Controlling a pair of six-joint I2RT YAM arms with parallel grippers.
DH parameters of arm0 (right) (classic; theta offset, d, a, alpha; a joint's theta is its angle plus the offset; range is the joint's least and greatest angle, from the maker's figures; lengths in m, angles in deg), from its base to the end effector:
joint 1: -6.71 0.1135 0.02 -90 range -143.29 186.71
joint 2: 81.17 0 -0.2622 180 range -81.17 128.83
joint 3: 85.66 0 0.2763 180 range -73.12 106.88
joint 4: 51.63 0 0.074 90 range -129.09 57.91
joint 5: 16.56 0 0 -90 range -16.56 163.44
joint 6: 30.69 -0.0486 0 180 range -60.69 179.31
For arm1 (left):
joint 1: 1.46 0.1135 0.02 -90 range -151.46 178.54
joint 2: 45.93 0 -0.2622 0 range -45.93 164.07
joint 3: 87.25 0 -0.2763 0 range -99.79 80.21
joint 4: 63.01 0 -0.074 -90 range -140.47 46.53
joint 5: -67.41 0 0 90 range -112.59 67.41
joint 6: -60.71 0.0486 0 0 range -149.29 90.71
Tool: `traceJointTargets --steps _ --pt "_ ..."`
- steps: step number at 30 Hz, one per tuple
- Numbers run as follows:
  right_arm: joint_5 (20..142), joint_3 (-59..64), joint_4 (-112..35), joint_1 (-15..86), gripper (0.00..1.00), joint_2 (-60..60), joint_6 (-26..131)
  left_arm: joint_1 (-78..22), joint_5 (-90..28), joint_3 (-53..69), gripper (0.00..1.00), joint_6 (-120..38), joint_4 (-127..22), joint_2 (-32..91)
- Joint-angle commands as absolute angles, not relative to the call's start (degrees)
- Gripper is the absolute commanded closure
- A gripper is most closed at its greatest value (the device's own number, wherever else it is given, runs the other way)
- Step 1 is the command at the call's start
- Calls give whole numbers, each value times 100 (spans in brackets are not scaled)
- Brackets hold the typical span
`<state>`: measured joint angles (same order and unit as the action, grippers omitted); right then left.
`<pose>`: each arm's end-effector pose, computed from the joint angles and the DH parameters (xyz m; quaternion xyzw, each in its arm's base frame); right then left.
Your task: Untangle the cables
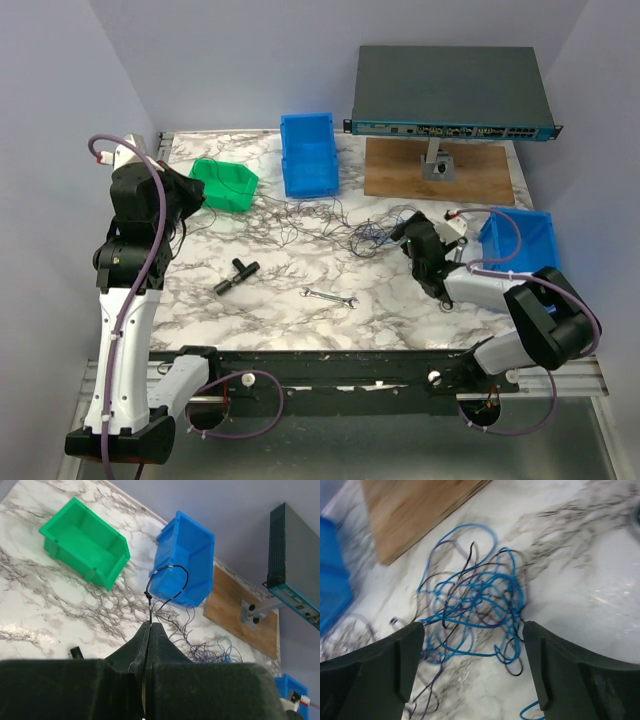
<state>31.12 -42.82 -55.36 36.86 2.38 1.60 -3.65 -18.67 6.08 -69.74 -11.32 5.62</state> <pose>0.2653 0.1163 0.1277 0.3553 0.7721 0.0562 0.5239 0.2003 -0.0043 0.4429 -0.2819 0.7502 -0.1917 0.5666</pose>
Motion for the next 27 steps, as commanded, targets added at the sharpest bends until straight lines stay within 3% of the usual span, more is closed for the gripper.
traceJointTargets --steps 1,4,8,13,19,27 --pt "5067 -5033 -8135 3684 3 -150 2290 -322 -2804 530 100 -6694 -1497 572" --pt "5915 -5290 -9053 3839 0 -315 2980 -321 -3025 603 100 -6594 -1617 540" --pt "5544 -5147 -9224 4758 0 -379 4197 -322 -3148 529 100 -6435 -1524 592" --pt "5913 -5160 -9398 5248 0 -613 4964 -321 -3191 349 100 -6232 -1346 628" --pt "7628 -4692 -8962 5264 3 -553 5155 -322 -3292 177 100 -6035 -1174 583" --pt "8498 -3241 -7798 5513 20 279 5390 -320 -3413 200 100 -5941 -1101 469"
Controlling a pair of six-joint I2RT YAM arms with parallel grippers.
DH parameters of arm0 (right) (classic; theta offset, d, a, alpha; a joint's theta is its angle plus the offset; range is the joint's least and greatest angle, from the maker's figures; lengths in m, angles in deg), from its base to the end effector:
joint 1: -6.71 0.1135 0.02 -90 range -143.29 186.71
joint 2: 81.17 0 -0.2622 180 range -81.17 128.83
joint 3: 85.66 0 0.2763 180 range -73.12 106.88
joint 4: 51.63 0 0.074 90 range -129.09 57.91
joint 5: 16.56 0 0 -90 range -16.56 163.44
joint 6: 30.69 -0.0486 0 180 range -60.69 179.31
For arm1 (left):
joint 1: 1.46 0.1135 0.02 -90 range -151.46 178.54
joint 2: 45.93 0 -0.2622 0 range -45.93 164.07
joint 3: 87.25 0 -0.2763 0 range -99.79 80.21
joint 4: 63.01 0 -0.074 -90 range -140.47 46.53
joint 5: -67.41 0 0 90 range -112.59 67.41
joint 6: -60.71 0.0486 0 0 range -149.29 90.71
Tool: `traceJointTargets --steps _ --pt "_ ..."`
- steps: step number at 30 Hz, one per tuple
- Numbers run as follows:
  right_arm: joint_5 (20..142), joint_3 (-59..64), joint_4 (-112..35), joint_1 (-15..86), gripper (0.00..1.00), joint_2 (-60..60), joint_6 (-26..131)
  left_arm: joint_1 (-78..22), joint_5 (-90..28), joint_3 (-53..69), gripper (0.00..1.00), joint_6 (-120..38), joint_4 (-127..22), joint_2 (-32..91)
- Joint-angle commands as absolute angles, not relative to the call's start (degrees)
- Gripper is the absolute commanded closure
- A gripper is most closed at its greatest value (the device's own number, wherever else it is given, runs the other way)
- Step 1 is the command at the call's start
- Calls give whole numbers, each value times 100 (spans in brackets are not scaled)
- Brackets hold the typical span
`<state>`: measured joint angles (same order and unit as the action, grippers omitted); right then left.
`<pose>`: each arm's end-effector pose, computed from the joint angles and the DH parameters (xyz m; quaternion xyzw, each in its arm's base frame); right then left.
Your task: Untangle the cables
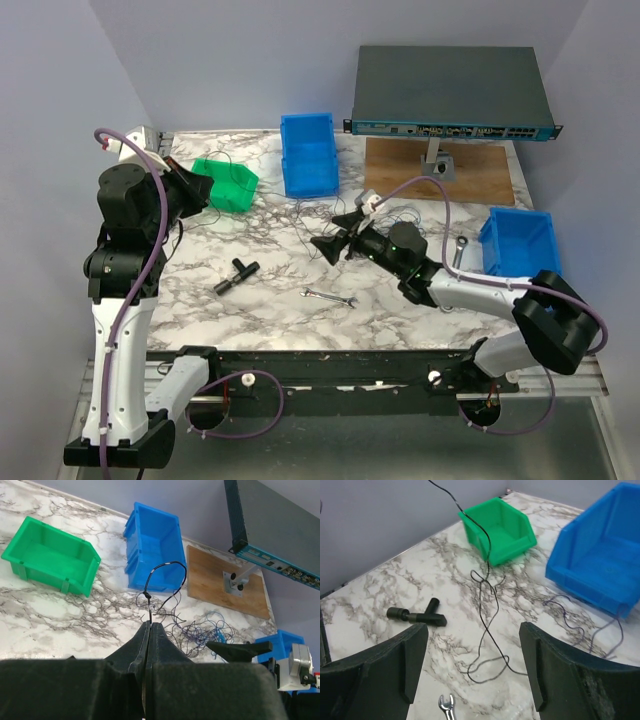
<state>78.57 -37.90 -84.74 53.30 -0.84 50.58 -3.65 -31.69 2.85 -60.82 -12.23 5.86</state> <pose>0.2245 0.2436 0.2244 -0.2582 0.6547 0.3574 0.6140 0.1938 -0.0151 0.4633 -0.1492 0.7655 -0.2399 0.5781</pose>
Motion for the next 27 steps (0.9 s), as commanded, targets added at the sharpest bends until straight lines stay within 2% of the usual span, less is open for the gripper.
traceJointTargets --steps 1,10,12,14,16,18,21,23,27 --pt "8453 -2990 -7647 5567 20 422 5451 -322 -3449 190 100 -5943 -1101 462" --pt "8041 -2031 -7411 5792 35 1438 5403 -320 -3529 161 100 -5946 -1049 424" --pt "7832 -1965 -7486 5802 44 1582 5316 -320 -3510 139 100 -5935 -1027 425" --pt "7627 -1970 -7594 5795 57 1683 5241 -318 -3482 78 100 -5911 -981 431" --pt "7388 -1981 -7625 5796 79 1735 5122 -312 -3417 11 100 -5884 -923 451" --pt "7090 -2056 -7663 5795 93 1717 5023 -313 -3284 -57 100 -5865 -853 468" --pt "6796 -2249 -7783 5795 93 1629 4963 -313 -3089 -139 100 -5857 -733 481" --pt "6636 -2360 -7829 5795 99 1577 4962 -304 -2945 -190 100 -5856 -670 459" --pt "5893 -2625 -7867 5790 99 1376 4878 -254 -2470 -328 100 -5847 -479 404"
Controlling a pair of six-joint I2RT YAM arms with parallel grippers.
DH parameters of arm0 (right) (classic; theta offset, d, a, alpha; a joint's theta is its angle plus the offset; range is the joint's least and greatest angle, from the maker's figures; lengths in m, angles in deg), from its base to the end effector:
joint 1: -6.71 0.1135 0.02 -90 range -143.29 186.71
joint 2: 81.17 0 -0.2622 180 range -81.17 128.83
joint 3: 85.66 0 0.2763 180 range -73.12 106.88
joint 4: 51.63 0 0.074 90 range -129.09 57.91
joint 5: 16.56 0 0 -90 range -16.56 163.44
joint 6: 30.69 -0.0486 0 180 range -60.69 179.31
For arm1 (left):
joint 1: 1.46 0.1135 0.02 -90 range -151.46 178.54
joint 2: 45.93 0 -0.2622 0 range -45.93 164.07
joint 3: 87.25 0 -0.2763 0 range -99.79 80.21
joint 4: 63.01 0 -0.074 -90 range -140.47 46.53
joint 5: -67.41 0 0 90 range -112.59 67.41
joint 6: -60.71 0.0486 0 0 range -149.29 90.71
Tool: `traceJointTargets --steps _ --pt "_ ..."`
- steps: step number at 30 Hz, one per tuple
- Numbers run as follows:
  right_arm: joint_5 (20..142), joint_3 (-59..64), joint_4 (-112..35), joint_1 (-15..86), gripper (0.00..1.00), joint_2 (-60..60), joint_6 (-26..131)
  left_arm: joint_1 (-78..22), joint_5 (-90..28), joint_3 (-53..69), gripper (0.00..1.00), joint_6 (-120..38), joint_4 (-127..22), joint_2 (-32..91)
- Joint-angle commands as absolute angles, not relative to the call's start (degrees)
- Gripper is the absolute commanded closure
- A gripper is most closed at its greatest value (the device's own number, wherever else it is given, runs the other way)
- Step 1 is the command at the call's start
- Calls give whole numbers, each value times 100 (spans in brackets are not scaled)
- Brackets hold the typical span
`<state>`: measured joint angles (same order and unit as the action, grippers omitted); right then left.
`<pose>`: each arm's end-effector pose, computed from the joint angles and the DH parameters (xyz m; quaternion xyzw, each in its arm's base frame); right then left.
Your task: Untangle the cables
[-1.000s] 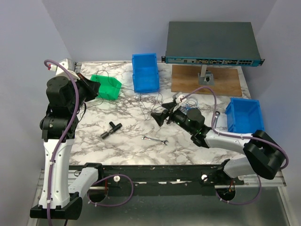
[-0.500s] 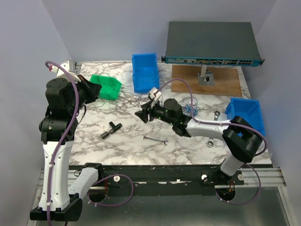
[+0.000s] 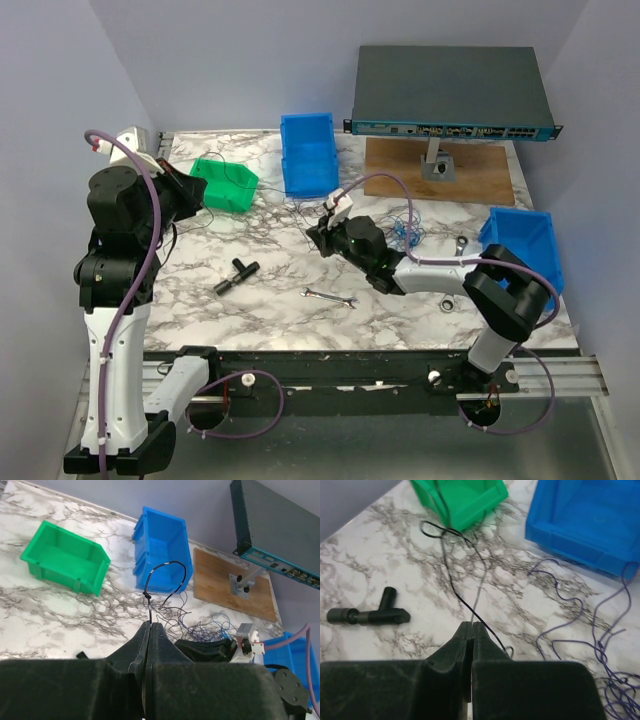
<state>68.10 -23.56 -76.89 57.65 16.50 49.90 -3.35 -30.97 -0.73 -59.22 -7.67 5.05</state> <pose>0.2557 0.3079 0.1907 -0.2440 0.7277 0.2908 0.5713 0.1773 -0.0129 0.4767 -0.1447 0.7675 -0.2254 0.5825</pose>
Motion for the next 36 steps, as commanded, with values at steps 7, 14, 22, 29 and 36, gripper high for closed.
traceJointTargets --steps 7,14,22,29,36 --pt "6199 -2996 -7908 5765 28 863 4960 -198 -2672 -280 100 -5944 -629 297" --pt "7217 -2502 -7503 5761 20 822 5233 -199 -3045 -517 100 -6026 -562 448" --pt "7604 -1529 -6908 5765 42 1596 5274 -198 -3109 -390 100 -6076 -574 365" --pt "7154 -1547 -6880 5763 83 1716 5149 -198 -2969 -589 100 -6058 -360 374" --pt "6459 -2641 -7260 5321 99 898 4298 28 -2061 -881 100 -6062 180 533"
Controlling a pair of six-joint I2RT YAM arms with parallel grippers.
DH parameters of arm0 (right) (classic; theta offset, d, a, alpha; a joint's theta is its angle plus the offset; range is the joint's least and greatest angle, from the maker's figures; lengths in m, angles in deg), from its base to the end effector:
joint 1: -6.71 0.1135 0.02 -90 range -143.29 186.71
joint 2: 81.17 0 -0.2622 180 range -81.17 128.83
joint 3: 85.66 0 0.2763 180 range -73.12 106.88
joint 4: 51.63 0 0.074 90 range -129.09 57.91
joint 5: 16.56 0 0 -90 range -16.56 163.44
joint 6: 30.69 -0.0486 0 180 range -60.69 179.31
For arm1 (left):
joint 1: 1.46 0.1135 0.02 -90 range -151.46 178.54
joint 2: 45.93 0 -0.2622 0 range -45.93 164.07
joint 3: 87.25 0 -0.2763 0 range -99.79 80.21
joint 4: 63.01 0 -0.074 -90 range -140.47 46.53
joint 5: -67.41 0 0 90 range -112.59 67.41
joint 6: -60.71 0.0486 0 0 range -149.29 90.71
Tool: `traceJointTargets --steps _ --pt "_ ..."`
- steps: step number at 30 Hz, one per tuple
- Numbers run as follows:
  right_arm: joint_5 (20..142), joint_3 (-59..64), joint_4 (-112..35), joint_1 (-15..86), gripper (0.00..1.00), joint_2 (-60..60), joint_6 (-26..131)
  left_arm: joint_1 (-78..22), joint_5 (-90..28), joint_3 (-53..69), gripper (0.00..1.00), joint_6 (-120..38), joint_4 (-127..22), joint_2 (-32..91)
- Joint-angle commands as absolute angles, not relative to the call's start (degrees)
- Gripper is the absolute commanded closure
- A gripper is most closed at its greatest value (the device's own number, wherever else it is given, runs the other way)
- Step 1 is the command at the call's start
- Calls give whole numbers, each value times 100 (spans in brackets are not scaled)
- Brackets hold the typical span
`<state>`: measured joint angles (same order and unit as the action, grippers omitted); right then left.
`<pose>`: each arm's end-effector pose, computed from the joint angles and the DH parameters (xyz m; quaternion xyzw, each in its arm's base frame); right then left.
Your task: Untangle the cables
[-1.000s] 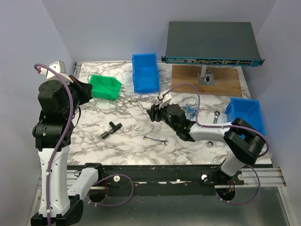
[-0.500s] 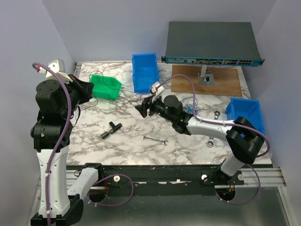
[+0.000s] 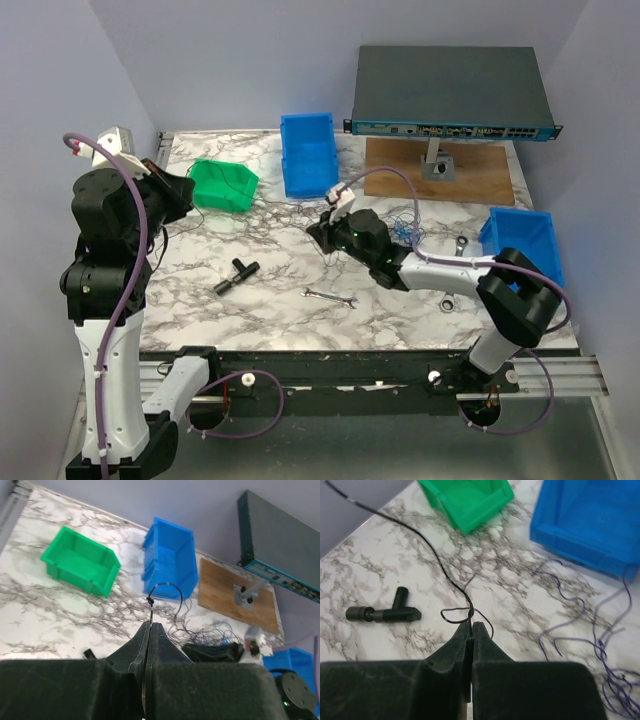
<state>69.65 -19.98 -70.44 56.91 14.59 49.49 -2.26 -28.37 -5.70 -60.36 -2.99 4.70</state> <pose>0.2621 0.3095 0.2120 -0.2470 0.7325 0.2949 0.5617 0.1587 -0.0071 0.4951 -0.1724 0.7586 -0.2099 0.5923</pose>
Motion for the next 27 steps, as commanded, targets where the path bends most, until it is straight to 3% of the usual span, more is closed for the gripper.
traceJointTargets --steps 1,9,22,24,27 --pt "6457 -2881 -7314 5099 99 708 4007 125 -1957 -868 100 -6099 227 507" --pt "6390 -4568 -7014 2616 99 52 1508 1145 -1891 -683 100 -6330 258 297" --pt "6911 -4929 -7628 2411 97 -40 1869 1236 -3337 77 100 -6372 -615 195" --pt "7273 -5017 -7914 2409 80 -122 2033 1234 -3635 135 100 -6418 -728 259" --pt "7696 -5222 -8347 2410 31 -237 2158 1234 -3911 93 100 -6417 -793 378"
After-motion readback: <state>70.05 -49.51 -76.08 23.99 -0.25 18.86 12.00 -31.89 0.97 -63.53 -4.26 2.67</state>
